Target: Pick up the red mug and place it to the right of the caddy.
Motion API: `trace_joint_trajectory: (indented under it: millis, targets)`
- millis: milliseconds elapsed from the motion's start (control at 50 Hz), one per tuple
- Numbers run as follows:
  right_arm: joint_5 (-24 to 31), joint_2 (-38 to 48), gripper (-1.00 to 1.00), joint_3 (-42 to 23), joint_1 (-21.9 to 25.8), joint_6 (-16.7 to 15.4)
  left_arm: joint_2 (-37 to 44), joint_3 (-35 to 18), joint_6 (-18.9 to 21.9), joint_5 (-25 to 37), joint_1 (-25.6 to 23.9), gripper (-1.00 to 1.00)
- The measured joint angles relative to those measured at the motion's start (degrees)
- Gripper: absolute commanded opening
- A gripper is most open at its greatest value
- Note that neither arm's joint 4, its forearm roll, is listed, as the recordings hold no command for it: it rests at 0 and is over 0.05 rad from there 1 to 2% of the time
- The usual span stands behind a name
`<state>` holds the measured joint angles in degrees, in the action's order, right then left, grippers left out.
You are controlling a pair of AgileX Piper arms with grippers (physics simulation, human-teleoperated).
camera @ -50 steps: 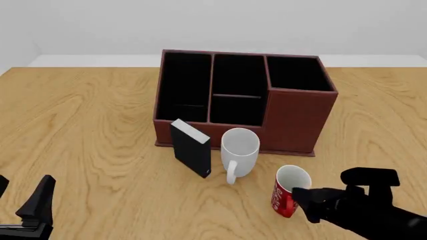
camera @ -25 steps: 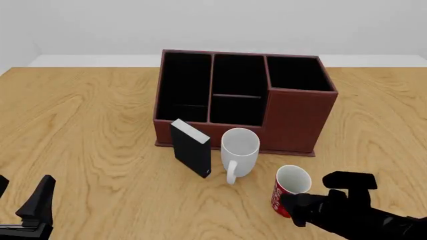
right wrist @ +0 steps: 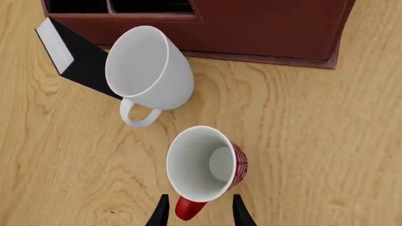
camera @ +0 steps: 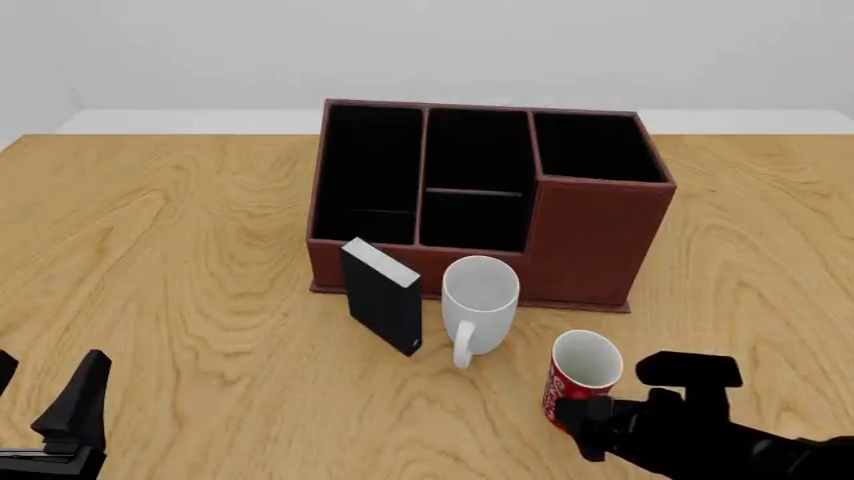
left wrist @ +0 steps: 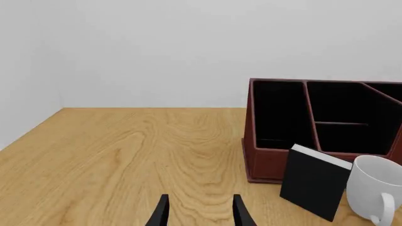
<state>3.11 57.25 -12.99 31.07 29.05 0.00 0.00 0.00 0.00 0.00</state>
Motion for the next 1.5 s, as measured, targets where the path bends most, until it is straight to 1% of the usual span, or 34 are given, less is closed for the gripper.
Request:
trace_joint_trajectory:
  millis: [100,120,300,480,560,700,940,1060,1160,1320,1500]
  targets:
    - [-0.9,1.1,1.0,0.0,0.3,0.2,0.0,0.0,0.0,0.0,0.0,1.0]
    - [-1.0,1.2,-1.0,0.0,0.3,0.2,0.0,0.0,0.0,0.0,0.0,1.0]
    - [-1.6,0.0,-1.0,-0.4,1.0,-1.5,0.0,0.0,0.0,0.0,0.0,1.0]
    - [-1.0,-0.2,-1.0,-0.2,0.9,-1.7,0.0,0.0,0.0,0.0,0.0,1.0]
    - [0.1,-1.4,-1.0,0.2,0.0,-2.2,0.0,0.0,0.0,0.0,0.0,1.0]
    - [3.8,-6.2,-1.0,1.2,-3.0,-4.3,0.0,0.0,0.0,0.0,0.0,1.0]
    - [12.0,-18.1,-1.0,1.3,-8.2,-10.5,0.0,0.0,0.0,0.0,0.0,1.0]
    - [15.7,-24.1,-1.0,0.7,-10.4,-14.2,0.0,0.0,0.0,0.0,0.0,1.0]
    - [18.6,-28.8,-1.0,0.0,-12.3,-17.8,0.0,0.0,0.0,0.0,0.0,1.0]
    - [21.1,-33.6,-1.0,-0.7,-15.7,-23.2,0.0,0.0,0.0,0.0,0.0,1.0]
    - [20.9,-35.9,-1.0,-1.9,-20.0,-26.6,0.0,0.0,0.0,0.0,0.0,1.0]
